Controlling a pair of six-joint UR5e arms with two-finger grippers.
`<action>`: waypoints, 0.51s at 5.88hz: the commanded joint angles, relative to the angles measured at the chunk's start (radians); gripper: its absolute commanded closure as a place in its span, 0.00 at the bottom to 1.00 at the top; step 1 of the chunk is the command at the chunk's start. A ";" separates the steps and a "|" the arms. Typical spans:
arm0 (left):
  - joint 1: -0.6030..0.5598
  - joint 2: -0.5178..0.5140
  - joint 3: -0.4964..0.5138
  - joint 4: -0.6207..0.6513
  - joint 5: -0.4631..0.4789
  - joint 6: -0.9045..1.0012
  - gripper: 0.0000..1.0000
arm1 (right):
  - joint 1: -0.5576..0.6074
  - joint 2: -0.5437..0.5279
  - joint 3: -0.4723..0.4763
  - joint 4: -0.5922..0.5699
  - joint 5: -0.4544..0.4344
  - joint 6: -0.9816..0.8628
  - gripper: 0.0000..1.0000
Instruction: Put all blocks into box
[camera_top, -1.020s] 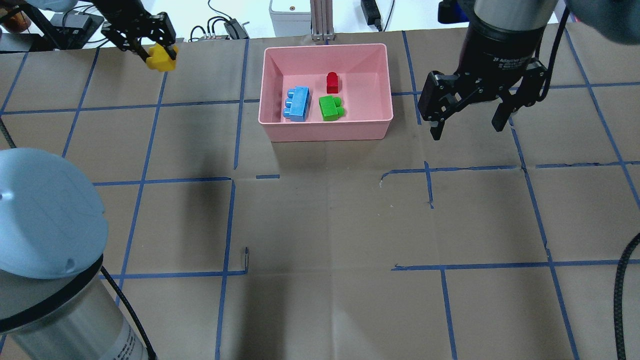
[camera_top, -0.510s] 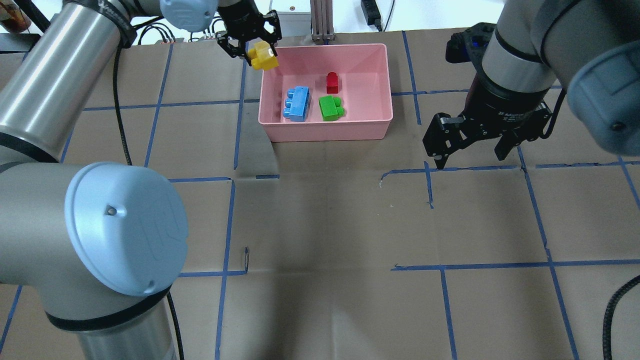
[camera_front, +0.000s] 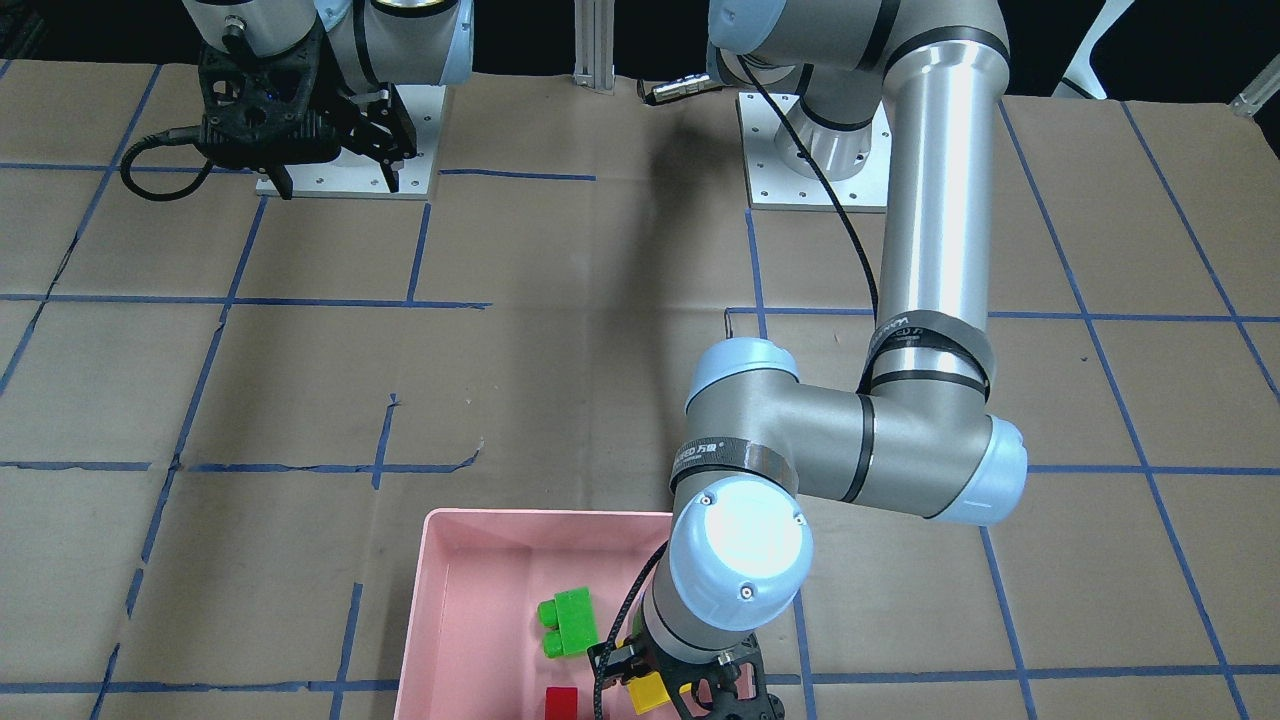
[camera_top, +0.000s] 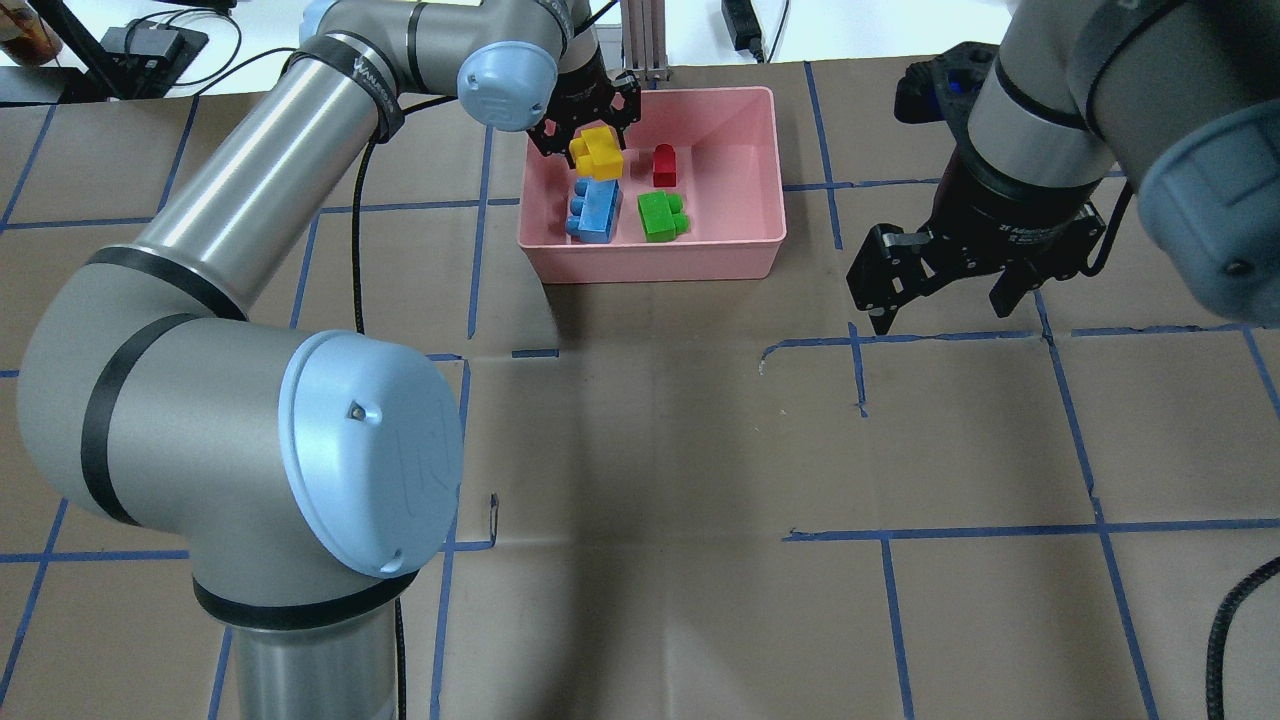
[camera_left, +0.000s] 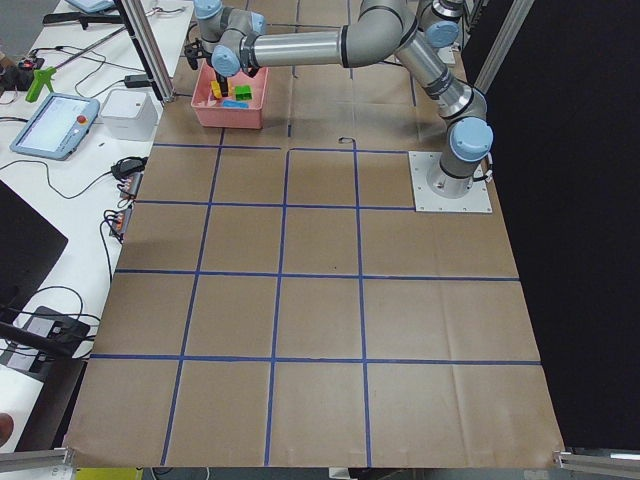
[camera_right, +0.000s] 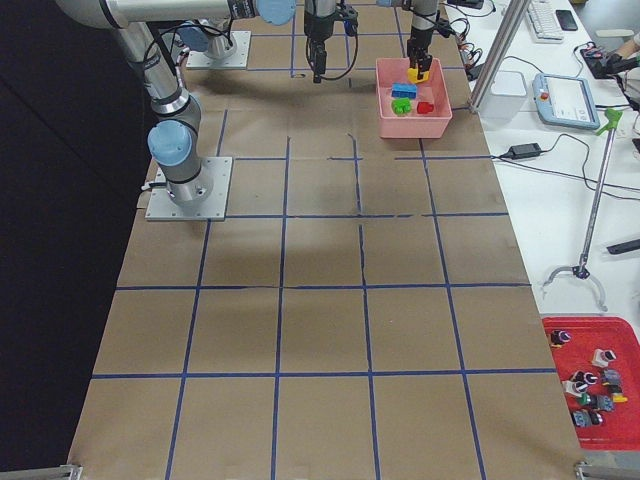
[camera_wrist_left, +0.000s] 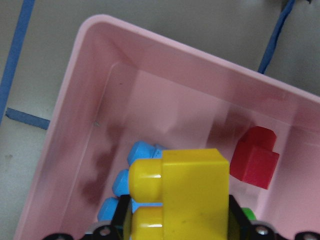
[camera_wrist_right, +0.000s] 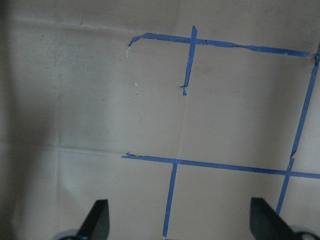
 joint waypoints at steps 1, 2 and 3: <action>0.001 0.049 0.003 -0.010 0.038 0.016 0.01 | 0.001 0.001 0.000 -0.002 0.000 0.000 0.00; 0.019 0.135 -0.015 -0.091 0.041 0.100 0.01 | 0.001 0.001 0.000 -0.002 0.000 0.000 0.00; 0.077 0.219 -0.018 -0.215 0.049 0.213 0.01 | 0.001 0.001 0.001 -0.004 0.002 0.000 0.00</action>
